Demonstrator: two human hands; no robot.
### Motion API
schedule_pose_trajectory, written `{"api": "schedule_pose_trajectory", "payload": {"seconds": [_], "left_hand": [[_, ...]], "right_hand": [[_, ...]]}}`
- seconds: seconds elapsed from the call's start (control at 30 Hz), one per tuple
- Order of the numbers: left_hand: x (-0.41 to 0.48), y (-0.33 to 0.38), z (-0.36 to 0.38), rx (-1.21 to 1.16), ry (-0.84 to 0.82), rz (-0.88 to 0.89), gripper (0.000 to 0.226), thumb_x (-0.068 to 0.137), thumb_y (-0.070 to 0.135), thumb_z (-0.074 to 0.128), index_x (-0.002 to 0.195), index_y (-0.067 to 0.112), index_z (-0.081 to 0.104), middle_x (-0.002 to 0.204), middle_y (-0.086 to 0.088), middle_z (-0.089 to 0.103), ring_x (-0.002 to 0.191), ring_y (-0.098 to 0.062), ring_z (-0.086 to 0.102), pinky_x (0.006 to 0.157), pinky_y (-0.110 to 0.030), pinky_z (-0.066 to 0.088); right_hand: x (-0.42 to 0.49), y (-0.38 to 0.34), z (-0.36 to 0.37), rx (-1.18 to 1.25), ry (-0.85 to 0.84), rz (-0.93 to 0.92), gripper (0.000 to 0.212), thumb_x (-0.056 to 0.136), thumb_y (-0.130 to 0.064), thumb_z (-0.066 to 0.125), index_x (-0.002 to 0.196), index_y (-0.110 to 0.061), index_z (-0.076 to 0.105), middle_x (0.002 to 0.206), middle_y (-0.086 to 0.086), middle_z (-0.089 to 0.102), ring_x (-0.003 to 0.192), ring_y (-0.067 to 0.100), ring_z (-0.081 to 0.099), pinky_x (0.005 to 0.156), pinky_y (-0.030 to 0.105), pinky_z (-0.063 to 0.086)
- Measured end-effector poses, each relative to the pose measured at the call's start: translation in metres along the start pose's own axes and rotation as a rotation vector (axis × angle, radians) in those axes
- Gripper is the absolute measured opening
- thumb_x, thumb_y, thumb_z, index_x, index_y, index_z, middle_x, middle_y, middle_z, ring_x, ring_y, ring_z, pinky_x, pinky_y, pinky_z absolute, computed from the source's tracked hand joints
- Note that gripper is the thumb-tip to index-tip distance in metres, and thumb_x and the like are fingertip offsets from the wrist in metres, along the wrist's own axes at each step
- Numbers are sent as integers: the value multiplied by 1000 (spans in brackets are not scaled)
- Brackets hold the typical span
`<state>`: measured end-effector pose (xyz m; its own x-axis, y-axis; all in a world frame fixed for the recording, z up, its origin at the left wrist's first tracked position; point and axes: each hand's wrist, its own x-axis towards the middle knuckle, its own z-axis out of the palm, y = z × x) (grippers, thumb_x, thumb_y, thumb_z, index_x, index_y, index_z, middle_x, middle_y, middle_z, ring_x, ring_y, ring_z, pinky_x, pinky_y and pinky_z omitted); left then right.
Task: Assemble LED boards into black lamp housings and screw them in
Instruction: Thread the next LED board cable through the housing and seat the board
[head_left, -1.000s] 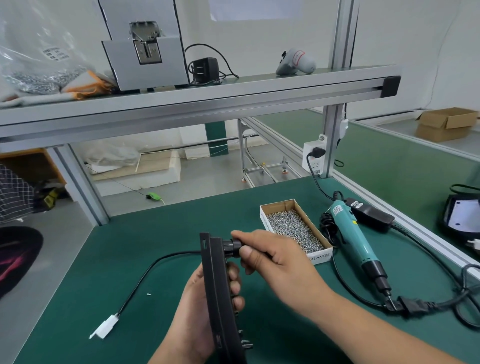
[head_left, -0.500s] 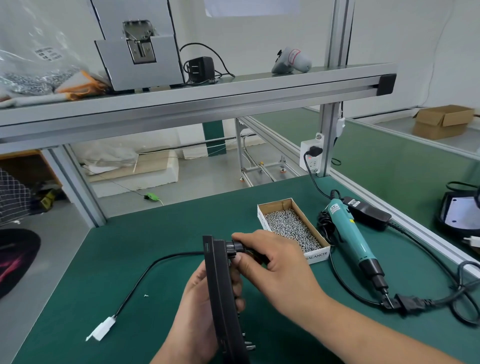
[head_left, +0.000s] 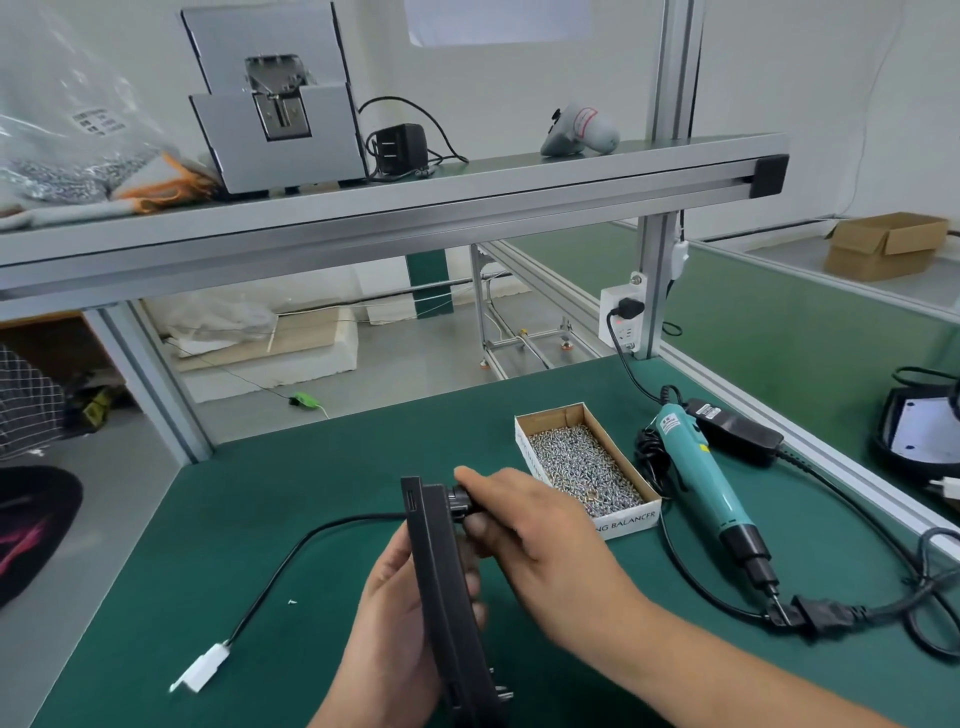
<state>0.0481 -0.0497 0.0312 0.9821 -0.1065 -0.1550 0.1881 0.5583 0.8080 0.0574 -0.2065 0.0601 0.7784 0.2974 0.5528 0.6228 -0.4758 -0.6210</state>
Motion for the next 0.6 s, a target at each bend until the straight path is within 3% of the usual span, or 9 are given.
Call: {"api": "schedule_pose_trajectory", "payload": {"seconds": [0.07, 0.13, 0.23, 0.33, 0.37, 0.43, 0.5, 0.6], "left_hand": [[2, -3, -5, -15, -29, 69, 27, 85, 24, 67, 102, 8, 80, 76, -10, 69, 55, -18, 65, 45, -31, 53], [5, -5, -10, 18, -45, 105, 22, 92, 22, 70, 107, 13, 82, 96, -14, 78, 76, -25, 76, 59, -37, 62], [3, -4, -11, 62, -49, 108, 42, 84, 22, 81, 123, 8, 73, 126, -24, 73, 110, -39, 74, 85, -49, 63], [0, -1, -11, 146, -11, 118, 42, 84, 28, 80, 120, 8, 72, 127, -25, 73, 111, -39, 74, 83, -45, 63], [0, -1, -11, 175, 10, 125, 40, 84, 28, 81, 117, 7, 73, 125, -26, 73, 109, -38, 74, 83, -46, 63], [-1, -1, -11, 209, 27, 143, 37, 87, 26, 79, 116, 5, 71, 124, -27, 73, 109, -40, 73, 89, -51, 63], [-2, 0, -11, 233, 29, 141, 33, 88, 26, 78, 114, 7, 72, 122, -25, 74, 110, -42, 72, 95, -56, 61], [-2, -1, -10, 272, 58, 147, 27, 85, 26, 79, 108, 12, 74, 117, -22, 76, 104, -38, 75, 91, -54, 63]], "right_hand": [[6, 6, -9, 81, -10, 64, 27, 103, -23, 65, 128, -27, 72, 99, -11, 67, 99, 7, 63, 91, 31, 51], [10, 10, -14, 78, -6, 80, 19, 98, -26, 67, 113, -33, 77, 103, -12, 66, 109, 10, 57, 97, 30, 46], [17, 22, -23, 29, -103, 145, 10, 90, -7, 68, 88, -16, 73, 97, -2, 64, 103, 20, 58, 89, 44, 49], [20, 27, -32, 185, -280, 240, 27, 89, 11, 58, 99, -6, 76, 104, 8, 76, 105, 29, 71, 92, 50, 57], [19, 28, -35, 247, -318, 273, 30, 91, 12, 56, 102, -7, 77, 107, 5, 79, 105, 27, 73, 95, 45, 58], [19, 34, -39, 422, -341, 388, 29, 97, 10, 51, 101, -2, 77, 102, 4, 78, 92, 20, 70, 84, 34, 55], [19, 39, -40, 610, -301, 544, 30, 97, 0, 51, 91, -5, 80, 87, 5, 75, 75, 14, 65, 70, 28, 52], [18, 41, -42, 817, -192, 648, 32, 82, -51, 75, 83, -21, 82, 84, 5, 76, 69, 16, 71, 61, 29, 56]]}}
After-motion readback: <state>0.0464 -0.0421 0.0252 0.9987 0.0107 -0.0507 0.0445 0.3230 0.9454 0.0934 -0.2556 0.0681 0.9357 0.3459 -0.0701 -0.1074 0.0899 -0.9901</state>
